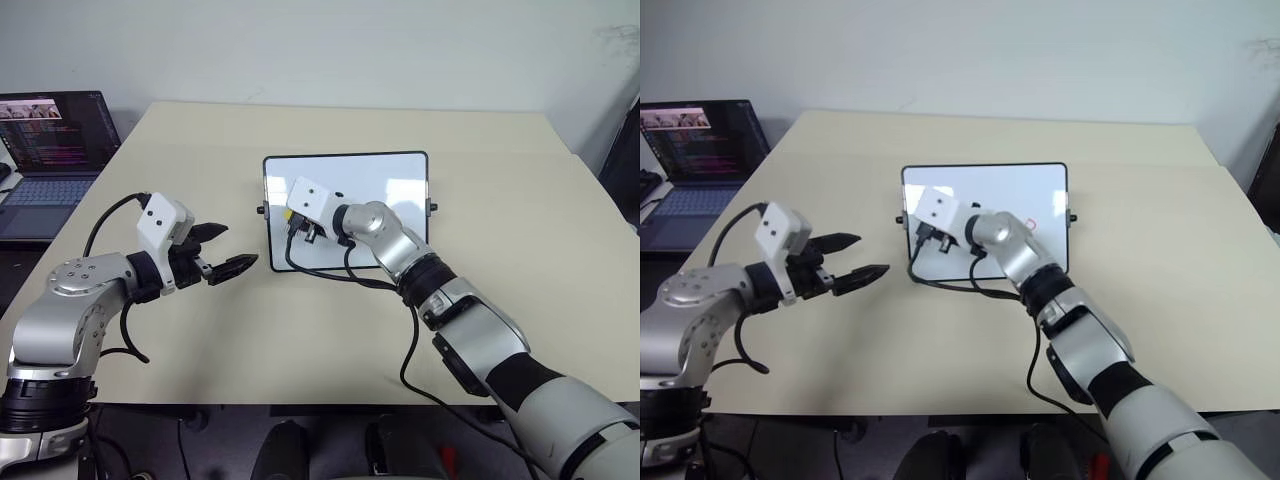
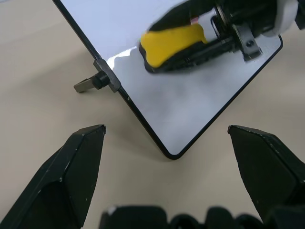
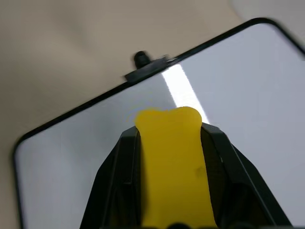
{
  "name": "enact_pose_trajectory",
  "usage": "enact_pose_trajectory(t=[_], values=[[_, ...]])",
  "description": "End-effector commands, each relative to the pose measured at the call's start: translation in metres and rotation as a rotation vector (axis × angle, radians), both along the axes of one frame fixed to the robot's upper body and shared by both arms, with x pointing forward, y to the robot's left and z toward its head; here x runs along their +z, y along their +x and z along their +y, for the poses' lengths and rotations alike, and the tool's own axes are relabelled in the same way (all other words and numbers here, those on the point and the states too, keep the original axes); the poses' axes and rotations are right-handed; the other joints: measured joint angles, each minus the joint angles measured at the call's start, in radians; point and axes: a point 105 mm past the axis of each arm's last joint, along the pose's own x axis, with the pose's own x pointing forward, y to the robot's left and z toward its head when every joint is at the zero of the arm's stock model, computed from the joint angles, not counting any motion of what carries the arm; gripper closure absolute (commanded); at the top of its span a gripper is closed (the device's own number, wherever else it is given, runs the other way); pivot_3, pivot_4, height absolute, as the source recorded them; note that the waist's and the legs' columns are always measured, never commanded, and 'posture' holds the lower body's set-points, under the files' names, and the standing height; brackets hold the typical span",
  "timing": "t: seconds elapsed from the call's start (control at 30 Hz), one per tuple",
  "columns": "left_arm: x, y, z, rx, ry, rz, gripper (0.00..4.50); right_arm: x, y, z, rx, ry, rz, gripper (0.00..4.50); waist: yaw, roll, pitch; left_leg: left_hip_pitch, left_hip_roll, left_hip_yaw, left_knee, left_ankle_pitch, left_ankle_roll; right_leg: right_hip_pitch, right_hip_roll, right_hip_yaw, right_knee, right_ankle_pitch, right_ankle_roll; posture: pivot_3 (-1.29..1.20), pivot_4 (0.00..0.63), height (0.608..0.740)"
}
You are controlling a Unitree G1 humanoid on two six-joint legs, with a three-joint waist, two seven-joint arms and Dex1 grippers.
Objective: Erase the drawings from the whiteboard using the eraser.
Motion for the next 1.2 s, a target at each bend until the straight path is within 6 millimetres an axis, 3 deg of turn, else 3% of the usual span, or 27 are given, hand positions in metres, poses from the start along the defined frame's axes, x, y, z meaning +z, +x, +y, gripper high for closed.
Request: enact_pose_trajectory(t=[0.03,0.23,0.33,0.53,0.67,0.77,0.83,1.07,1.2], values=[[0.010,-0.002,-0.003,-0.016,0.015,-0.047,0.00,0.003,0.012,-0.020,-0.067,-0.020,-0.018,3.18,0.000,0.000,0.000,0.000,0.000,0.000,0.000,0.000,0.000,0.000,0.000,0.000,0.000,0.000,0.000,0.00,0.150,0.740],[0.009,-0.002,-0.004,-0.020,0.014,-0.044,0.00,-0.040,-0.004,-0.024,0.033,-0.182,0.133,3.18,-0.002,0.000,0.000,0.000,0.000,0.000,-0.001,0.000,0.000,0.000,0.000,0.000,-0.001,0.000,0.000,0.00,0.150,0.740],[0.009,-0.002,-0.004,-0.021,0.014,-0.044,0.00,-0.044,-0.008,-0.023,0.054,-0.200,0.137,3.18,-0.002,0.000,0.000,0.001,0.000,0.000,-0.001,0.000,0.000,0.001,0.000,0.000,0.000,0.000,0.000,0.00,0.150,0.740],[0.007,-0.002,-0.001,-0.014,0.020,-0.040,0.00,0.001,0.010,-0.021,-0.054,-0.064,-0.073,3.18,-0.001,0.000,0.000,0.002,0.000,0.000,0.000,0.001,0.002,0.001,0.000,0.000,0.000,0.001,-0.001,0.00,0.150,0.740],[0.005,-0.003,0.000,-0.010,0.028,-0.035,0.00,-0.009,0.008,-0.020,-0.031,-0.084,-0.026,3.18,-0.001,0.000,0.000,0.002,0.000,0.000,0.000,0.002,0.001,0.001,0.000,0.000,0.000,0.001,-0.001,0.00,0.150,0.740],[0.004,-0.004,0.001,-0.006,0.032,-0.032,0.00,-0.031,-0.008,-0.012,0.077,-0.148,0.071,3.18,-0.002,0.000,0.000,0.001,0.000,0.001,-0.001,0.002,0.002,0.001,0.000,0.000,-0.001,0.001,-0.001,0.00,0.150,0.740],[0.004,-0.004,0.002,-0.005,0.033,-0.031,0.00,-0.035,-0.015,-0.007,0.116,-0.164,0.084,3.18,-0.003,0.000,0.000,0.001,0.000,0.001,-0.002,0.002,0.002,0.001,0.000,0.000,-0.001,0.001,-0.001,0.00,0.150,0.740],[0.003,-0.004,0.002,-0.004,0.032,-0.032,0.00,0.019,-0.001,0.006,0.032,0.012,-0.147,3.18,-0.003,0.001,0.000,0.001,0.001,0.000,-0.001,0.002,0.002,0.000,0.000,0.000,0.000,0.001,-0.001,0.00,0.150,0.740],[0.004,-0.006,0.003,-0.001,0.034,-0.034,0.00,0.022,-0.002,0.014,0.043,0.025,-0.156,3.18,-0.003,0.001,0.001,-0.001,0.000,0.000,-0.002,0.001,0.001,-0.001,0.000,0.000,-0.001,0.001,-0.001,0.00,0.150,0.740]])
